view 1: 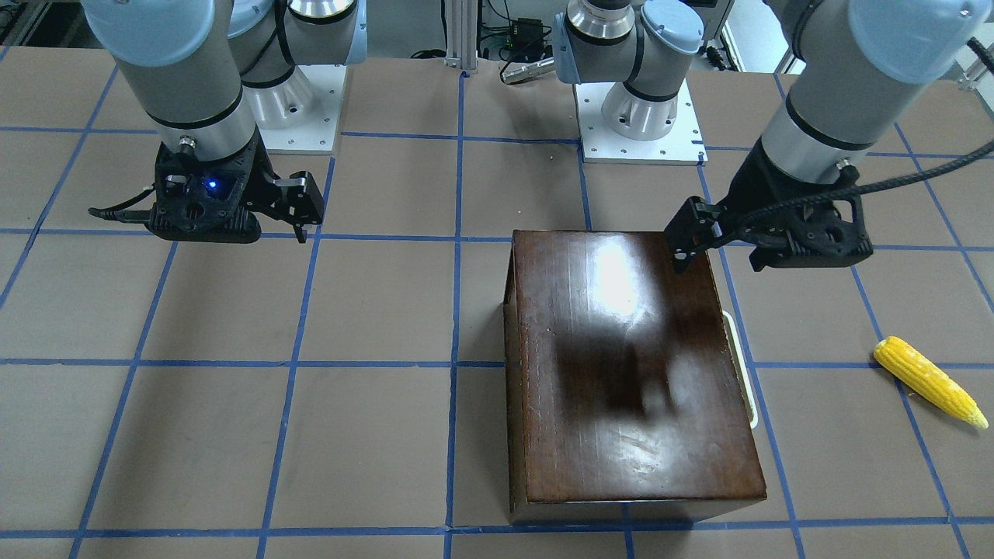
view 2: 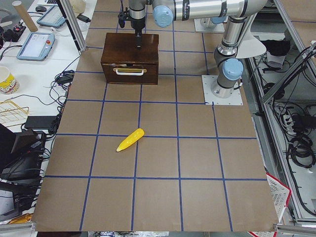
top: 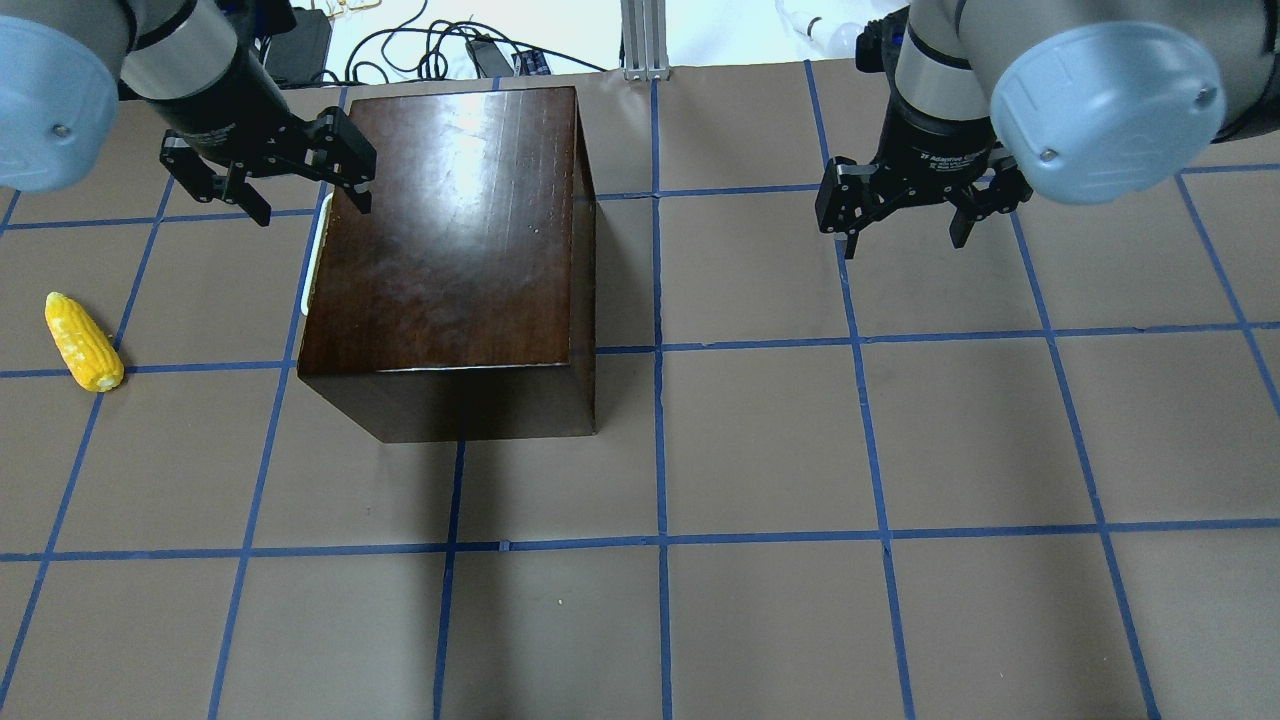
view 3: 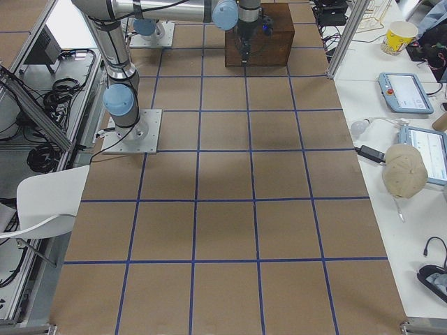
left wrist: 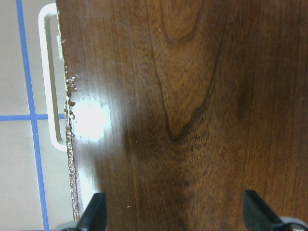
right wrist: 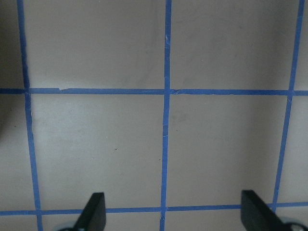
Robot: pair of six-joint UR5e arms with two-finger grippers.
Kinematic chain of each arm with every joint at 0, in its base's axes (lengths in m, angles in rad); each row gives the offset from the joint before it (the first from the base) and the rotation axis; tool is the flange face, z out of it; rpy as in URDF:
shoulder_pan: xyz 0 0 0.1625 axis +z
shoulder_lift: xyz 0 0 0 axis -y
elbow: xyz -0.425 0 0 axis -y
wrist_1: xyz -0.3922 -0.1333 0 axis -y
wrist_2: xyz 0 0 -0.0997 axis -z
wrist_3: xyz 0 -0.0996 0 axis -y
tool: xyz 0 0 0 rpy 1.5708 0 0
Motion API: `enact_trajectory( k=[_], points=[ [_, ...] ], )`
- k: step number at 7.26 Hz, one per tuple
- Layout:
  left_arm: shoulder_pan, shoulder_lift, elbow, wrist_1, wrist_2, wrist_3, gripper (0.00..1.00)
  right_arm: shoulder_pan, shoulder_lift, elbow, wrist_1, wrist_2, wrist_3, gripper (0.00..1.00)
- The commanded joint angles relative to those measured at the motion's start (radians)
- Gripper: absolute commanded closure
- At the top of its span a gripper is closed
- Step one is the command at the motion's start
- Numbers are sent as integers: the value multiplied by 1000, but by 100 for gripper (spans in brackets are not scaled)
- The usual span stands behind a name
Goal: Open drawer and put corn inside
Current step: 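Move the left gripper outward and down beside the cabinet's drawer handle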
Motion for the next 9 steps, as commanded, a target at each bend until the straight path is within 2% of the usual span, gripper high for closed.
enact_trajectory(
  k=[1,2,3,4,5,7,9],
  points=[
    [95,-30,31,5,-7,50,0,0,0,0,0,-2,0,0],
    [141,-46,42,6,-13,98,0,0,0,0,0,0,0,0],
    [196,-68,54,14,-77,171,0,0,0,0,0,0,0,0],
    [236,-94,54,16,-101,243,0,0,0,0,0,-2,0,0],
    [251,-123,45,38,-99,343,0,0,0,0,0,0,0,0],
    [256,-181,39,109,-110,368,0,0,0,0,-1,0,0,0],
    [256,-227,7,126,-187,394,0,0,0,0,0,0,0,0]
  ],
)
